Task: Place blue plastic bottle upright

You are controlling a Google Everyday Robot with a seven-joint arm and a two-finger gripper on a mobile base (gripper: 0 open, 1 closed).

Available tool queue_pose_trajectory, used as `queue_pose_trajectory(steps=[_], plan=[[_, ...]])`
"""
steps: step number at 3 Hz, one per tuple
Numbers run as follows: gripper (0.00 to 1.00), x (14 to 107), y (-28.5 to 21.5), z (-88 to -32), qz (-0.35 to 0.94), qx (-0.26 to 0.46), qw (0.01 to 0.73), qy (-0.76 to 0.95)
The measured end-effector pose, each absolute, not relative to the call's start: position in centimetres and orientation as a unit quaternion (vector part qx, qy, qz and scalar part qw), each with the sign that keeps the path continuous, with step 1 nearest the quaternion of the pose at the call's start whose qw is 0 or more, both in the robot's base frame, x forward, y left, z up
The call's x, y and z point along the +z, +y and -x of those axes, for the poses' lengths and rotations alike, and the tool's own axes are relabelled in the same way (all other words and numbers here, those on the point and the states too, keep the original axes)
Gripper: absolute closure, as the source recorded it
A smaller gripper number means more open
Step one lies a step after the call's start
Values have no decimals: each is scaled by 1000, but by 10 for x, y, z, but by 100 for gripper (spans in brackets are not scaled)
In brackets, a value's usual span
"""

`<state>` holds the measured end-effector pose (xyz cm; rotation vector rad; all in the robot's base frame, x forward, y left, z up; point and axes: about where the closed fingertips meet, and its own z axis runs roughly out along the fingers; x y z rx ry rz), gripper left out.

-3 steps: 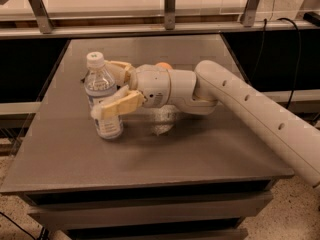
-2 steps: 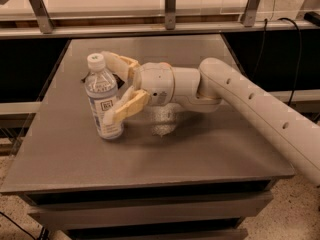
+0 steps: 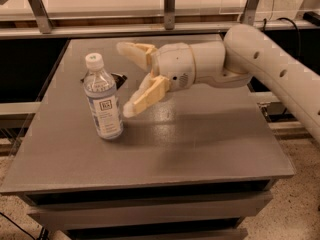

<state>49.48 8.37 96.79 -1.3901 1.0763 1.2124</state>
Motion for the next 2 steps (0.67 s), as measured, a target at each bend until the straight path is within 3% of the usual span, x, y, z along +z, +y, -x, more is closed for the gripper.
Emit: queue_pose_trajectory(steps=[1, 2], plan=[[0, 974, 34, -497, 604, 424, 452, 501], [0, 971, 29, -498, 607, 417, 447, 508]])
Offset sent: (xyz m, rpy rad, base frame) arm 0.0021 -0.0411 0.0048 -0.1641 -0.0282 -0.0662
